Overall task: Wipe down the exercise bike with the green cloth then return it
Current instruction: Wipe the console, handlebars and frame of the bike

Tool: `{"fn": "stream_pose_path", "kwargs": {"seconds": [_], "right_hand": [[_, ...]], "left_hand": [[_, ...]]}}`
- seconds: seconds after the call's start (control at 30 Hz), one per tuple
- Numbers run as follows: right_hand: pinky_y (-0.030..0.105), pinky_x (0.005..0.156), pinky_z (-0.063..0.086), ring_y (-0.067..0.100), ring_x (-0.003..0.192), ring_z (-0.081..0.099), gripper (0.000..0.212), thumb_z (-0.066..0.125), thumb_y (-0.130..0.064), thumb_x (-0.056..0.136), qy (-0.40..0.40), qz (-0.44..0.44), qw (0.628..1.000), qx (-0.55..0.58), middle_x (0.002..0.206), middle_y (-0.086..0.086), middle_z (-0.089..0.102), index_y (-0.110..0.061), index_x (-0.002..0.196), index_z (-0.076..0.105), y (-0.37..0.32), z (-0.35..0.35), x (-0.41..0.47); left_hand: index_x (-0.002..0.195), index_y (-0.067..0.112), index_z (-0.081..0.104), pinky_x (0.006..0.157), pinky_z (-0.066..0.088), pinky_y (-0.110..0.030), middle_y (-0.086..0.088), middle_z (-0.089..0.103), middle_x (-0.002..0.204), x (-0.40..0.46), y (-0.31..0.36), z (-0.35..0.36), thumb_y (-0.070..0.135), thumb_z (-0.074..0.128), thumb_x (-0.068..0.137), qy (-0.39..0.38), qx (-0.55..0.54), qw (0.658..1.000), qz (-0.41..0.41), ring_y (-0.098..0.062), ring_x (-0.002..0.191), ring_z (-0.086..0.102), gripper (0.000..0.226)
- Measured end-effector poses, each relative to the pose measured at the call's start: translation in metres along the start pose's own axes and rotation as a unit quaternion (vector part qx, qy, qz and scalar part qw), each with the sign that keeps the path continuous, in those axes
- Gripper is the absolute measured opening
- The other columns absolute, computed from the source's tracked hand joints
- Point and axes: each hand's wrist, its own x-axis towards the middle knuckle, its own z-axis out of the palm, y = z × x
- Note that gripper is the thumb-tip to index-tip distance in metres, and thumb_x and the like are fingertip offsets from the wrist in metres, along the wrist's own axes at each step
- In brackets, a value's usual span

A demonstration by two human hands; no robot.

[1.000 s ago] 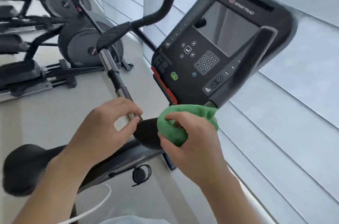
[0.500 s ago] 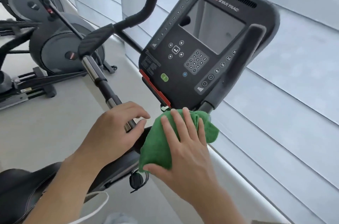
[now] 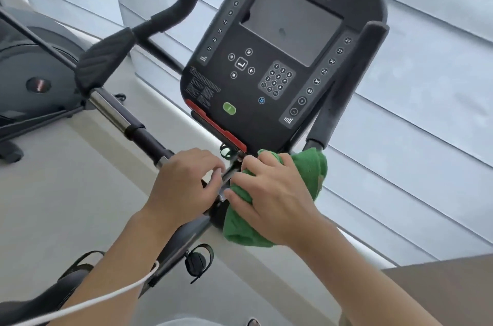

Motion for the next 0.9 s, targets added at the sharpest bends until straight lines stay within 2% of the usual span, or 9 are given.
{"fn": "stream_pose_path", "kwargs": {"seconds": [0.07, 0.2, 0.33, 0.43, 0.53, 0.6, 0.7, 0.8, 0.9], "right_hand": [[0.041, 0.077, 0.037, 0.02, 0.079, 0.044, 0.049, 0.036, -0.055, 0.105, -0.027, 0.028, 0.999, -0.007, 0.079, -0.009, 0.052, -0.026, 0.078, 0.065, -0.002, -0.002, 0.01], [0.038, 0.062, 0.037, 0.021, 0.062, 0.048, 0.052, 0.043, -0.048, 0.1, -0.052, 0.101, 0.993, -0.012, 0.058, 0.001, 0.048, -0.017, 0.06, 0.049, -0.004, -0.001, 0.031], [0.039, 0.066, 0.041, 0.021, 0.062, 0.048, 0.051, 0.046, -0.05, 0.098, -0.029, 0.123, 0.992, -0.028, 0.055, 0.0, 0.048, -0.017, 0.06, 0.051, -0.017, 0.0, 0.028], [0.04, 0.089, 0.042, 0.017, 0.083, 0.052, 0.039, 0.048, -0.049, 0.1, 0.039, 0.121, 0.992, -0.011, 0.075, -0.011, 0.059, -0.026, 0.074, 0.065, -0.038, 0.004, 0.001], [0.044, 0.105, 0.04, 0.022, 0.119, 0.056, 0.023, 0.055, -0.039, 0.104, 0.143, 0.117, 0.983, 0.018, 0.117, -0.011, 0.067, -0.026, 0.108, 0.074, -0.063, 0.022, -0.035], [0.045, 0.109, 0.04, 0.027, 0.13, 0.053, 0.025, 0.058, -0.036, 0.106, 0.173, 0.109, 0.978, 0.037, 0.136, -0.007, 0.062, -0.025, 0.124, 0.072, -0.072, 0.035, -0.055], [0.041, 0.12, 0.033, 0.025, 0.146, 0.042, 0.045, 0.062, -0.045, 0.101, 0.149, 0.134, 0.979, 0.046, 0.153, -0.005, 0.051, -0.026, 0.142, 0.064, -0.074, 0.04, -0.064], [0.045, 0.118, 0.034, 0.028, 0.147, 0.042, 0.053, 0.065, -0.05, 0.095, 0.125, 0.106, 0.987, 0.002, 0.154, -0.001, 0.05, -0.026, 0.142, 0.062, -0.061, 0.037, -0.06], [0.05, 0.1, 0.044, 0.031, 0.125, 0.057, 0.035, 0.068, -0.036, 0.093, 0.154, -0.004, 0.988, 0.009, 0.138, 0.004, 0.064, -0.02, 0.124, 0.074, -0.023, 0.027, -0.052]], "left_hand": [[0.086, 0.015, 0.072, 0.072, 0.048, -0.026, 0.006, 0.069, 0.079, -0.002, -0.003, 0.003, 0.015, 0.055, 0.091, 0.045, -0.001, 0.999, -0.005, -0.017, 0.075, 0.064, 0.018], [0.074, 0.011, 0.067, 0.081, 0.046, -0.037, 0.001, 0.063, 0.07, -0.012, -0.006, 0.009, 0.005, 0.048, 0.086, 0.116, 0.009, 0.992, -0.041, -0.023, 0.074, 0.058, 0.023], [0.072, 0.013, 0.061, 0.09, 0.046, -0.042, 0.003, 0.056, 0.066, -0.021, -0.013, 0.003, 0.009, 0.046, 0.091, 0.074, 0.028, 0.995, -0.055, -0.023, 0.072, 0.049, 0.024], [0.073, 0.014, 0.06, 0.088, 0.046, -0.041, 0.005, 0.056, 0.068, -0.02, -0.014, -0.004, 0.013, 0.045, 0.092, 0.044, 0.015, 0.998, -0.052, -0.022, 0.075, 0.048, 0.025], [0.073, 0.015, 0.059, 0.086, 0.046, -0.041, 0.005, 0.055, 0.069, -0.021, -0.012, -0.004, 0.013, 0.044, 0.092, 0.049, 0.01, 0.998, -0.049, -0.023, 0.075, 0.048, 0.024], [0.073, 0.015, 0.058, 0.087, 0.046, -0.041, 0.004, 0.054, 0.069, -0.022, -0.011, -0.002, 0.012, 0.044, 0.092, 0.054, 0.013, 0.998, -0.043, -0.023, 0.075, 0.047, 0.024], [0.073, 0.014, 0.057, 0.087, 0.046, -0.042, 0.002, 0.055, 0.069, -0.021, -0.01, -0.001, 0.01, 0.045, 0.091, 0.055, 0.017, 0.997, -0.048, -0.025, 0.075, 0.048, 0.022], [0.073, 0.013, 0.058, 0.088, 0.046, -0.044, 0.001, 0.055, 0.069, -0.02, -0.01, -0.001, 0.009, 0.045, 0.091, 0.051, 0.019, 0.997, -0.045, -0.026, 0.075, 0.049, 0.022], [0.074, 0.015, 0.057, 0.089, 0.046, -0.043, 0.003, 0.054, 0.069, -0.02, -0.013, -0.001, 0.009, 0.046, 0.091, 0.05, 0.015, 0.998, -0.034, -0.023, 0.074, 0.049, 0.022]]}}
